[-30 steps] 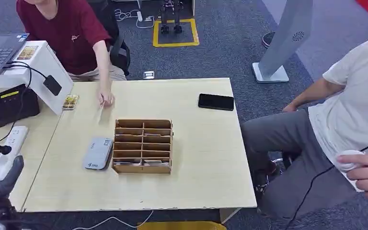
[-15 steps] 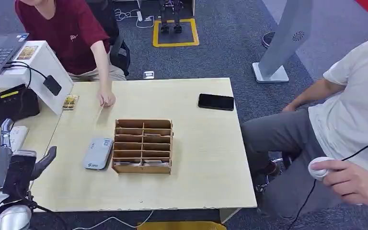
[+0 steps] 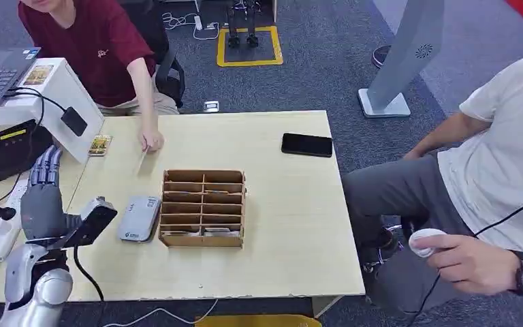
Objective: Pass the card to the sensor for recognition and then transmit it.
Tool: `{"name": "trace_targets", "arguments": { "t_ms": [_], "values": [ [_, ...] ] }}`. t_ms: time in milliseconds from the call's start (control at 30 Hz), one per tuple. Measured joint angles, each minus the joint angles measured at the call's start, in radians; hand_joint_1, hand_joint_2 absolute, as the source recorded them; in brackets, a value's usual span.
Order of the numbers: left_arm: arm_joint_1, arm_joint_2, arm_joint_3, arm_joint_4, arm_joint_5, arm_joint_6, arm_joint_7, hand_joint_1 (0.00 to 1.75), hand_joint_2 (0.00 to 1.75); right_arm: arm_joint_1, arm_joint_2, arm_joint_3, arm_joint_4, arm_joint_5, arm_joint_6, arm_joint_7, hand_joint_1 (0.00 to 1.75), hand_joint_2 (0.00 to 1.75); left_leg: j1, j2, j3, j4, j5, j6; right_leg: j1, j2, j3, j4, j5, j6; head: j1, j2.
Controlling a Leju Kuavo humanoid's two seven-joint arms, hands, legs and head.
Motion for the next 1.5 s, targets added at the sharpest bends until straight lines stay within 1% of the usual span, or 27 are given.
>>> {"name": "trace_targets", "arguments": {
  "t_ms": [100,300,567,867,900,967,1067,1167,1500],
  "values": [
    [-0.039,0.01,-0.039,0.053,-0.075,0.03,0.029,0.0,1.75,-0.002,0.003,0.004,0.0,0.019,0.005,0.003,0.0,1.75,0.0,0.0,0.0,0.0,0.0,0.0,0.0,0.0,0.0,0.0,0.0,0.0,0.001,0.0],
    [-0.123,0.011,-0.112,0.169,-0.196,0.081,0.082,0.0,1.75,-0.004,0.008,0.013,0.001,0.053,0.016,0.008,0.0,1.75,0.0,0.0,0.0,0.0,0.0,0.0,0.0,0.0,0.0,0.0,0.0,0.0,0.0,0.0],
    [-0.251,0.006,-0.199,0.366,-0.362,0.153,0.161,0.0,1.75,-0.007,0.016,0.032,0.001,0.11,0.029,0.017,0.0,1.75,0.0,0.0,0.0,0.0,0.001,0.0,0.0,0.001,0.0,0.0,0.001,-0.001,0.0,0.0],
    [-0.372,-0.008,-0.26,0.583,-0.518,0.224,0.246,0.0,1.75,-0.01,0.024,0.054,0.003,0.175,0.047,0.022,0.0,1.75,0.0,0.0,0.0,0.001,0.001,0.0,0.0,0.001,0.0,0.0,0.001,-0.001,0.0,0.0],
    [-0.384,-0.01,-0.266,0.604,-0.54,0.232,0.257,1.75,1.75,-0.01,0.025,0.055,0.003,0.185,0.048,0.023,0.0,1.75,0.0,0.0,0.0,0.0,0.001,0.0,0.0,0.001,0.0,0.001,0.001,-0.001,0.0,0.0],
    [-0.405,-0.013,-0.275,0.648,-0.57,0.247,0.269,1.75,1.75,-0.011,0.027,0.059,0.004,0.204,0.052,0.026,0.0,1.75,0.0,0.0,0.0,0.0,0.001,0.0,0.0,0.001,0.0,0.001,0.001,-0.001,0.0,0.0],
    [-0.423,-0.021,-0.275,0.693,-0.568,0.246,0.253,1.75,1.75,-0.011,0.03,0.06,0.005,0.217,0.052,0.032,0.0,1.75,0.0,0.0,0.0,0.001,0.001,0.0,0.0,0.001,0.0,0.001,0.001,-0.001,0.0,0.0],
    [-0.432,-0.025,-0.275,0.724,-0.566,0.246,0.251,1.75,1.75,-0.011,0.031,0.06,0.006,0.216,0.052,0.032,0.0,1.75,0.0,0.0,0.0,0.001,0.001,0.0,0.0,0.001,0.0,0.001,0.001,-0.001,0.0,0.0],
    [-0.452,-0.033,-0.275,0.76,-0.565,0.246,0.251,1.75,1.75,-0.011,0.031,0.06,0.008,0.216,0.052,0.033,0.0,1.75,0.0,0.0,0.0,0.0,0.001,0.0,0.0,0.001,0.0,0.001,0.001,-0.001,0.0,0.0]
  ]
}}
